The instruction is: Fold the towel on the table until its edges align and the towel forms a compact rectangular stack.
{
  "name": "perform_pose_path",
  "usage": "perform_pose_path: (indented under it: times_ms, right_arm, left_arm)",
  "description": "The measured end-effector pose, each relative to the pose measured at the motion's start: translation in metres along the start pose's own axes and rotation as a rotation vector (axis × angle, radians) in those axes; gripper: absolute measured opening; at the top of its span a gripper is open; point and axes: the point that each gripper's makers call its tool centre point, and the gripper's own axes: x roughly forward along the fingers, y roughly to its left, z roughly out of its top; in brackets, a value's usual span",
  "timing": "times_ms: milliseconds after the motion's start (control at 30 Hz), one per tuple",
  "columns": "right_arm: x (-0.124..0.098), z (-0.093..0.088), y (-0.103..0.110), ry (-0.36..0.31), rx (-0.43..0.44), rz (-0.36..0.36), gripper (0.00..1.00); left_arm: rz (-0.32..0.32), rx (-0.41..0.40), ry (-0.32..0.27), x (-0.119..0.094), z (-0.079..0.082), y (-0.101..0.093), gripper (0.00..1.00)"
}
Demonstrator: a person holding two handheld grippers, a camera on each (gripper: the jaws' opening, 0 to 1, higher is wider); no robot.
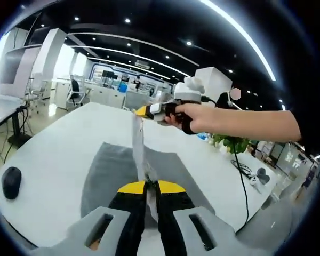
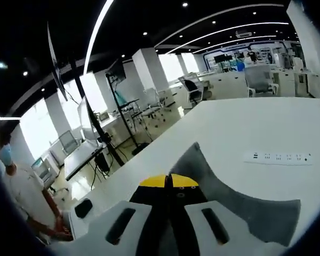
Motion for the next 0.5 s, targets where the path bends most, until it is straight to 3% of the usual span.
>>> perform_pose_path:
  times_ms: [200,500]
  right_arm:
    - [0.022,-0.015,0.000,0.030,0.007,0.005,0.00]
    - [0.062,-0.046,-0.010,0.072,0.005,-0.059,0.00]
  left_arm:
    - [0.044,-0.047,0.003,0.004,-0.013,0.020,0.07]
    - [0.119,-0.108,0.030,0.012,-0.035,0.059,0.07]
